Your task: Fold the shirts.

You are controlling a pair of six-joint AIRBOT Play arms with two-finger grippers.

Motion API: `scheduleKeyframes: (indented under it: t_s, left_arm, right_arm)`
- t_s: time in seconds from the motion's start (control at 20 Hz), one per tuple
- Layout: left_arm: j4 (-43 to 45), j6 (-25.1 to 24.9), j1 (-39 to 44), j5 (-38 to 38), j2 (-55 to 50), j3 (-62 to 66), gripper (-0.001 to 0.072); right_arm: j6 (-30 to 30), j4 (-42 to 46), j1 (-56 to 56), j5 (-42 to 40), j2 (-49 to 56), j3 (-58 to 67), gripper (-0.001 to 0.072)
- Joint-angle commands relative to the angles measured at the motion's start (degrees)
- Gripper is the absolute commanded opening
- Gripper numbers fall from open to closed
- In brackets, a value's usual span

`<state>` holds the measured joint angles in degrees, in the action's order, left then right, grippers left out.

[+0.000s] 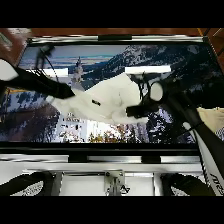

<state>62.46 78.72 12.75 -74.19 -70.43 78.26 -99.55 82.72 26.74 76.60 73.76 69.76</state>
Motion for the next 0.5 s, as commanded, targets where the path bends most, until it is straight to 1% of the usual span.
scheduleKeyframes:
  t_s: [0.0,0.1,0.15,0.2,0.25,0.3,0.35,0.45]
  left_arm:
    - [0.98,-0.02,6.38,5.14,0.09,-14.23,0.0055]
    - [0.98,0.0,9.51,6.27,0.11,-15.98,0.0056]
    - [0.98,-0.02,10.38,6.71,0.13,-15.93,0.0055]
    - [0.98,-0.02,10.84,7.1,0.35,-15.93,0.0055]
    - [0.98,-0.02,10.84,7.13,0.79,-15.93,0.0055]
    - [1.03,-0.02,10.84,7.1,1.44,-15.93,0.0055]
    - [1.05,-0.07,10.78,7.15,2.51,-15.93,0.0055]
    - [1.07,-0.26,10.47,7.15,4.87,-15.93,0.0055]
  right_arm:
    - [-2.45,8.68,1.51,-1.11,-0.35,-12.26,0.0125]
    - [-2.47,11.93,1.53,-0.48,-0.66,-10.45,0.0482]
    - [-3.08,13.09,1.51,0.72,-0.85,-8.07,0.0514]
    - [-4.35,14.29,1.51,1.73,-1.27,-5.11,0.052]
    - [-7.1,16.0,1.2,2.4,-1.84,-1.31,0.0649]
    - [-10.21,16.48,0.35,2.14,-2.34,2.4,0.0672]
    - [-12.76,15.47,-1.07,0.79,-2.56,5.9,0.0672]
    - [-13.79,8.55,-4.26,-1.88,-2.23,9.88,0.0672]
